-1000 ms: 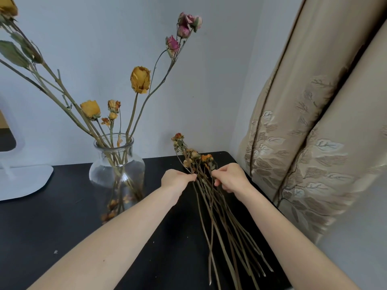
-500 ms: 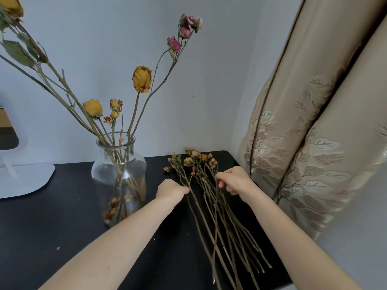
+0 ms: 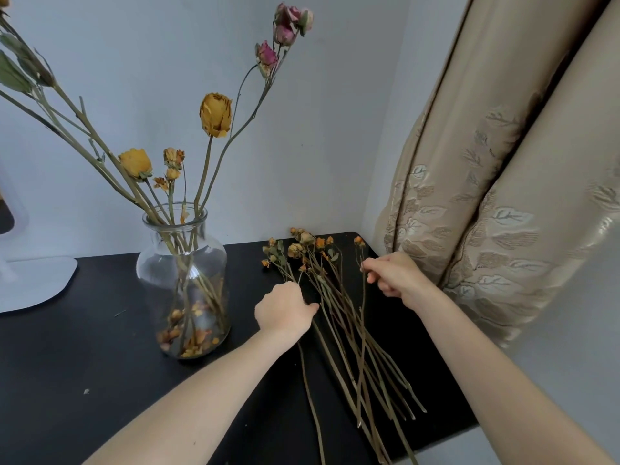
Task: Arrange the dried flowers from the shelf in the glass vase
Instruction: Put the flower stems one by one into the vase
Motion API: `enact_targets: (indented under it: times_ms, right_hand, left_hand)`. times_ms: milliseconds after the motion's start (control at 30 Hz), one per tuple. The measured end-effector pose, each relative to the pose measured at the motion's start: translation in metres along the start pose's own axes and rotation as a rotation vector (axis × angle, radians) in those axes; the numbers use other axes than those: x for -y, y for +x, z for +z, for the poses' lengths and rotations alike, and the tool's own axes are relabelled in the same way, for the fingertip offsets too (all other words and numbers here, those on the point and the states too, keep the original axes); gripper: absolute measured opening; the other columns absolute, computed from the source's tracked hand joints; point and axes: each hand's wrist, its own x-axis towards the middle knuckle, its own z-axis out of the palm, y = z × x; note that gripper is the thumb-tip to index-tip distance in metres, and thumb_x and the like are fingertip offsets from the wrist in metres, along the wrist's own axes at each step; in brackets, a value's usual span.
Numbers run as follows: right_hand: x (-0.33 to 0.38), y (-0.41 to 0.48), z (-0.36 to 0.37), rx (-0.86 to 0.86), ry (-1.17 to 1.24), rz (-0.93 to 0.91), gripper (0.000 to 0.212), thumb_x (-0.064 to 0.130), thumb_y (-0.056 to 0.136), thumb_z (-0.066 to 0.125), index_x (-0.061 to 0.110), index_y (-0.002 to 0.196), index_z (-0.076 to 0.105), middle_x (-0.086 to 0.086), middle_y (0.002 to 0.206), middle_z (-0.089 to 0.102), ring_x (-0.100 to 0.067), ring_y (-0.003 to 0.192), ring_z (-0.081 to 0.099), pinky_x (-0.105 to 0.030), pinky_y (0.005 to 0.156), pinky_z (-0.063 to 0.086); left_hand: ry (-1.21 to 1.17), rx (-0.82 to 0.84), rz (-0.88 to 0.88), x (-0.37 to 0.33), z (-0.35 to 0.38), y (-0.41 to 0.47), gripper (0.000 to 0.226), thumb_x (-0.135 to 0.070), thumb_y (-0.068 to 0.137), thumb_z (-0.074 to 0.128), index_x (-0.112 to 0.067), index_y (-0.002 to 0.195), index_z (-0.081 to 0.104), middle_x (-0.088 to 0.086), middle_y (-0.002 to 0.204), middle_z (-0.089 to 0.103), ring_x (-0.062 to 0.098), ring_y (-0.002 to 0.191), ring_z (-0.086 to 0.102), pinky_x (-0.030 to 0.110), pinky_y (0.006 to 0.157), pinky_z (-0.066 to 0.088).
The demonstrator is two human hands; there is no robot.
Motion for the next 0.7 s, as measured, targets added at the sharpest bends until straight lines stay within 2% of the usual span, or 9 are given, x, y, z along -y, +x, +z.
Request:
enact_targets:
  times_ms: [67,133,267,400,533,633,700]
  right_hand:
    - [-0.002,0.0,-0.001,0.0,-0.006,0.0,0.016,0.011,0.085,0.059,0.004,0.073,0.064,-0.001,0.051,0.057,-0.005,0.028,0.032,-0.013,0.03,0.023]
    - [-0.004,0.001,-0.001,-0.002,-0.003,-0.006,0.015,0.011,0.085,0.059,0.003,0.074,0.065,-0.001,0.051,0.057,-0.005,0.028,0.031,-0.014,0.03,0.023]
    - [-0.006,0.003,0.001,0.005,0.011,-0.014,0.015,0.01,0.086,0.058,0.002,0.076,0.065,-0.002,0.052,0.057,-0.005,0.027,0.031,-0.013,0.03,0.022]
    - [-0.006,0.003,0.004,0.029,0.025,-0.025,0.016,0.01,0.086,0.057,0.002,0.074,0.065,-0.003,0.054,0.056,-0.005,0.026,0.031,-0.013,0.03,0.022]
    - [-0.005,0.001,0.006,0.038,0.004,-0.017,0.016,0.012,0.087,0.058,0.001,0.08,0.067,-0.003,0.055,0.057,-0.006,0.029,0.033,-0.015,0.03,0.024]
    - [-0.004,0.0,0.006,0.042,0.015,-0.03,0.016,0.012,0.087,0.058,0.0,0.082,0.067,-0.003,0.055,0.056,-0.006,0.03,0.032,-0.014,0.03,0.024]
    - [-0.001,-0.001,0.005,0.05,0.05,-0.041,0.016,0.012,0.087,0.058,0.001,0.08,0.066,-0.003,0.055,0.055,-0.006,0.029,0.032,-0.014,0.03,0.024]
  left_hand:
    - [0.029,0.007,-0.042,-0.001,0.001,0.002,0.034,-0.044,0.084,0.06,-0.016,0.065,0.056,-0.004,0.06,0.052,0.017,0.058,0.053,0.027,0.055,0.041]
    - [-0.041,0.042,-0.105,0.0,0.0,0.006,0.035,-0.04,0.084,0.061,-0.016,0.061,0.051,-0.003,0.061,0.053,0.019,0.059,0.055,0.027,0.056,0.042]
    - [-0.286,0.075,-0.204,0.003,-0.005,0.011,0.026,-0.036,0.085,0.061,-0.011,0.08,0.067,-0.001,0.068,0.058,0.015,0.062,0.055,0.028,0.061,0.043]
    - [-0.453,0.012,-0.225,0.002,-0.013,0.012,0.026,-0.036,0.087,0.06,-0.014,0.075,0.068,-0.005,0.067,0.056,0.016,0.065,0.054,0.028,0.065,0.043]
    - [-0.535,-0.093,-0.217,-0.006,-0.021,0.012,0.038,-0.035,0.088,0.059,-0.017,0.055,0.055,-0.006,0.061,0.054,0.005,0.057,0.046,0.025,0.06,0.038]
    - [-0.616,-0.154,-0.184,-0.011,-0.025,0.011,0.04,-0.033,0.088,0.06,-0.016,0.052,0.052,-0.005,0.067,0.06,0.0,0.06,0.045,0.02,0.054,0.033]
    - [-0.661,-0.182,-0.15,-0.014,-0.029,0.009,0.039,-0.033,0.087,0.06,-0.008,0.057,0.058,-0.001,0.071,0.064,0.003,0.064,0.049,0.016,0.053,0.032]
